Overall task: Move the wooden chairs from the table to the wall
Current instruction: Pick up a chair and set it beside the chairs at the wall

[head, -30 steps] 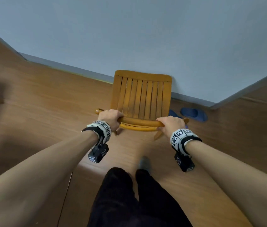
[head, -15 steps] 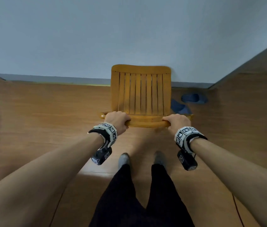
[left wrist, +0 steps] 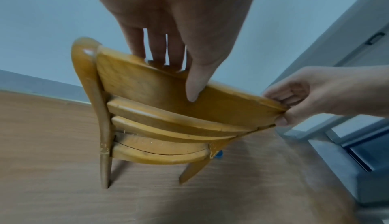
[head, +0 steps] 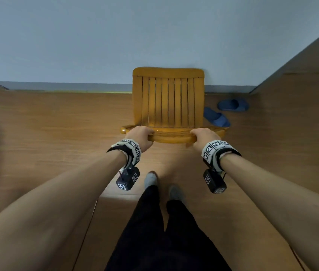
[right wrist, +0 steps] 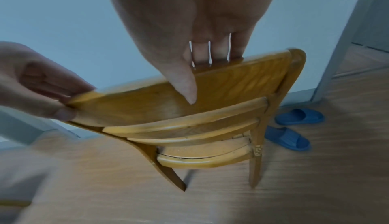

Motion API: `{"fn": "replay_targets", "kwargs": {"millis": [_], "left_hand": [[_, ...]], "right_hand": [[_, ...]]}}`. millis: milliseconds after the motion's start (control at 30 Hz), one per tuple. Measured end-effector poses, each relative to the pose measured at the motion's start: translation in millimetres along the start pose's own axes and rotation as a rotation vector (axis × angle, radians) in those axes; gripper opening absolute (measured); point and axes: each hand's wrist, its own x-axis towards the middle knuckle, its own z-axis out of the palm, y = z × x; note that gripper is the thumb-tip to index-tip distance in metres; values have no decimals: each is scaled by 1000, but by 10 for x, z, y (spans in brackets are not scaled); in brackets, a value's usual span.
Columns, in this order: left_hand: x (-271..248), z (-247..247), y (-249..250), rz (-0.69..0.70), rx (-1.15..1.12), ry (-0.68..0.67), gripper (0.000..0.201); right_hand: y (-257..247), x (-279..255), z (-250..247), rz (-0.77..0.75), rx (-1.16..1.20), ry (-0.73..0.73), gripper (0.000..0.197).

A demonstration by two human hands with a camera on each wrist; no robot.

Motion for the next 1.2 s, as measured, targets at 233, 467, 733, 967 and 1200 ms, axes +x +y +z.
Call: {"fn": "replay_targets", "kwargs": {"millis": [233, 467, 733, 967, 1200], "left_hand": [[-630, -384, -150, -264, -234, 187, 38], [-1645, -828, -894, -602, -328, 347, 49], [-2696, -1252, -2082, -869, -439, 516, 54], [-3603, -1549, -3518, -1005, -449, 549, 57], [-4512, -1786, -4753, -1099, -458, 545, 54]], "right_hand": [[-652, -148, -302, -222, 73, 9, 50], [-1936, -264, -533, -492, -7, 59, 41], [-3825, -369, -425, -695, -65, 39, 48], [-5734, -422, -167, -784, -102, 20, 52], [-7380, -572, 58, -860, -159, -14, 52]]}}
